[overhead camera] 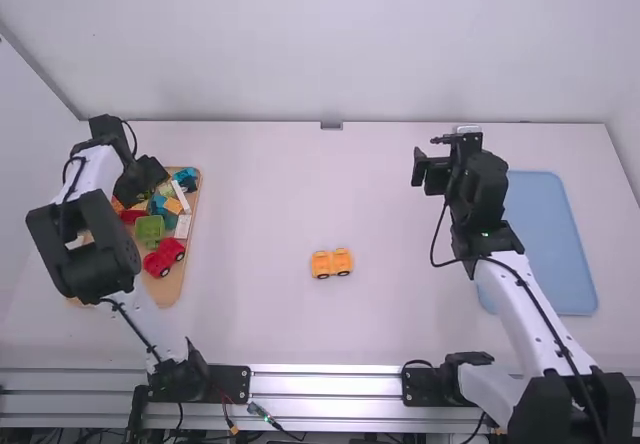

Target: Assemble lego blocks to make yellow taxi

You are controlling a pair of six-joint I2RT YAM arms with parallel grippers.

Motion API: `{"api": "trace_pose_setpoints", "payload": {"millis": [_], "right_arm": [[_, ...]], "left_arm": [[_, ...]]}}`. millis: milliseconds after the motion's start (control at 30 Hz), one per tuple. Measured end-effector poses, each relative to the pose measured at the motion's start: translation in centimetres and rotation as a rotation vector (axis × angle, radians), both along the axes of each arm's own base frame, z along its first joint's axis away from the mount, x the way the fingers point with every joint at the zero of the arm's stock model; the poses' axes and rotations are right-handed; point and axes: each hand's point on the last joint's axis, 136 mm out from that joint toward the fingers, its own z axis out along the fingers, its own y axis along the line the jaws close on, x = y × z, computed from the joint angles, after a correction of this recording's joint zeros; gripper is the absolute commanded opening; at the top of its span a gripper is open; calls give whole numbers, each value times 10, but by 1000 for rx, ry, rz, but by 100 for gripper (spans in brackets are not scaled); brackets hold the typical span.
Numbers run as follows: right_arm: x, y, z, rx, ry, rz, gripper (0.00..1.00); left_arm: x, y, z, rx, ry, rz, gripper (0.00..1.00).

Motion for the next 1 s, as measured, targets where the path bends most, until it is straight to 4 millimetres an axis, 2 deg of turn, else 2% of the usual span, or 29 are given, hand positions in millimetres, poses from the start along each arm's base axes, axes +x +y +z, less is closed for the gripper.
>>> {"api": "trace_pose_setpoints", "payload": {"millis": [133,267,333,367,400,600,1000], "right_arm": [[0,3,0,-9,-2,11,99],[0,2,0,-11,-1,10,99],[0,2,0,-14,-1,9,99],[0,2,0,-14,-1,9,99],[0,2,0,-14,-1,10,99],[0,3,0,-15,-1,12,99],[0,2,1,-8,-3,9,99]], "left_arm": [[6,-14,-1,-4,1,10,78],[11,-26,-1,2,3,7,82],[12,-29,-1,0,5,1,87],[13,-31,-1,3,5,-9,97],[15,-30,0,5,-6,-11,99],[26,-34,3,-15,-54,-53,99],[16,-34,-1,-95,-37,126,95]]}}
